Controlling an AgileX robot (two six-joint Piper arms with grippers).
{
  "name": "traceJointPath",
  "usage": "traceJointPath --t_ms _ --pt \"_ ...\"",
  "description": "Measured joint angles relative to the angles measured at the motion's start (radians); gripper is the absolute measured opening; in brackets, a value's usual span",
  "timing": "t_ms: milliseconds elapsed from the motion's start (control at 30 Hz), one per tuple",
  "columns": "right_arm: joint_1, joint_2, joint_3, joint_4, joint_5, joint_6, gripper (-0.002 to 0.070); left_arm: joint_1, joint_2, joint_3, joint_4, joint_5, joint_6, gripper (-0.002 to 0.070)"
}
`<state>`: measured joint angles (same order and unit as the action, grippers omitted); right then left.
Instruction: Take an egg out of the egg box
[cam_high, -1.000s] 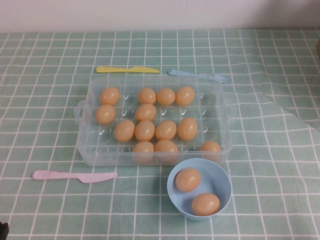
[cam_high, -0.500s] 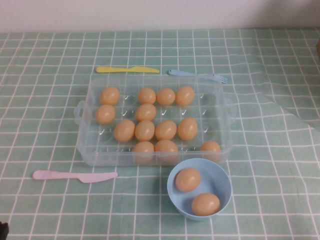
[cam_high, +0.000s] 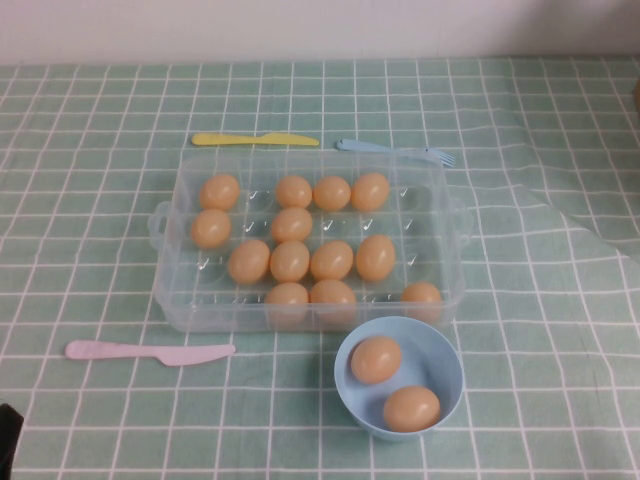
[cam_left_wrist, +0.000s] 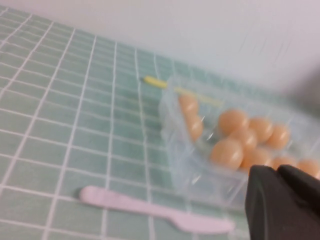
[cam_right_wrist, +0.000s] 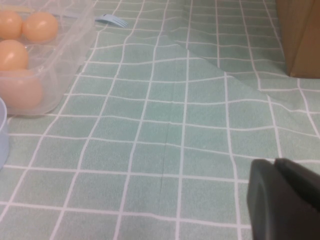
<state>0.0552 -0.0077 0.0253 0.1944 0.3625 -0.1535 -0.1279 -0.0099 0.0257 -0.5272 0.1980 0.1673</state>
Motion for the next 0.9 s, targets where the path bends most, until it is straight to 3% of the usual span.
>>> traceJointPath --t_ms 100,367,533,900 --pt "0.0 0.0 0.0 0.0 0.0 0.0 -0.0017 0.0 0.0 0.0 -0.118 -0.055 0.0 -0.0003" --pt "0.0 0.0 0.0 0.0 0.0 0.0 -0.0017 0.0 0.0 -0.003 -0.175 -0.11 -0.005 -0.0003" --pt "0.0 0.0 0.0 0.0 0.0 0.0 -0.0017 0.0 0.12 -0.152 -0.142 -0.004 -0.007 -0.0003" --pt "0.0 0.0 0.0 0.0 0.0 0.0 -0.0017 0.0 0.79 -0.686 0.06 0.437 0.089 -0.0003"
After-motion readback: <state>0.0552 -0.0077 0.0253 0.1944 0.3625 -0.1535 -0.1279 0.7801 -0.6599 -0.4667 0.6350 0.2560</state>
